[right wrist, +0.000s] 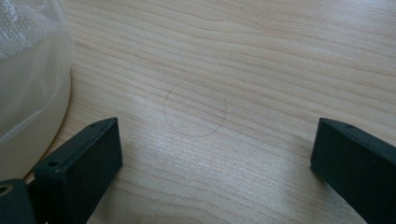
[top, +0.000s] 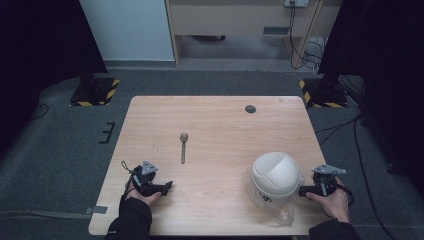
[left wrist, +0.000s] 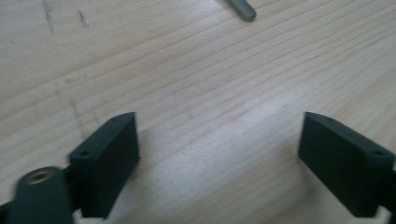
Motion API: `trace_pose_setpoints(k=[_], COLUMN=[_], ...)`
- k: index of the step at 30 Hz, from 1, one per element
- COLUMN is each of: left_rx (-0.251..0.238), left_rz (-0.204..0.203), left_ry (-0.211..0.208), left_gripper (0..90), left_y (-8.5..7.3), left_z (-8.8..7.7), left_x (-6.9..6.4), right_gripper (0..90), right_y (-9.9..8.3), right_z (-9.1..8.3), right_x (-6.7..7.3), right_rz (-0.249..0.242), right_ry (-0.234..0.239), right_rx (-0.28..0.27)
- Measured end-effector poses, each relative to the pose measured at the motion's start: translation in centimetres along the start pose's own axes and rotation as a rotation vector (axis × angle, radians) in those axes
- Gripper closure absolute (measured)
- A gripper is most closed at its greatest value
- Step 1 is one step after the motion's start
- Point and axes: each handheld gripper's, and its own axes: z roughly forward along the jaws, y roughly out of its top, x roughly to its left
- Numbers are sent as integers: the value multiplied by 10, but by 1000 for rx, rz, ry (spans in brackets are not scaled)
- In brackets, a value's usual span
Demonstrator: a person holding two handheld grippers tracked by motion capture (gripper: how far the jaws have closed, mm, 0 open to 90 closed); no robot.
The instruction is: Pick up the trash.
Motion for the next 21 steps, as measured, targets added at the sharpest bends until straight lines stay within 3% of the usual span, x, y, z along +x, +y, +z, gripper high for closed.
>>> trace_pose_setpoints(k=[3, 5, 8, 9, 11, 13, 14, 17, 21], left_rx=[-32, -115, -181, -181, -251, -270, -313, -360, -359], left_rz=[19, 39, 39, 39, 44, 53, 79, 121, 165], left_ry=[-22, -35, -44, -44, -75, -80, -93, -108, -102], left_gripper=[161, 161, 161, 162, 170, 174, 174, 167, 168], left_y=[4, 10, 15, 15, 20, 22, 26, 32, 37], left_z=[-7, -19, -29, -29, -36, -38, -43, -51, -55], left_x=[-5, -9, -11, -11, -14, -15, -19, -26, -34], right_gripper=[22, 22, 22, 22, 22, 21, 22, 22, 22], right_y=[0, 0, 0, 0, 0, 0, 0, 0, 0], right_z=[0, 0, 0, 0, 0, 0, 0, 0, 0], right_x=[0, -1, 0, 0, 0, 0, 0, 0, 0], right_rz=[-4, -7, -5, -5, -5, -5, -4, -5, -5], right_ry=[1, 1, 1, 1, 1, 1, 1, 1, 1], right_rx=[1, 1, 1, 1, 1, 2, 2, 1, 1])
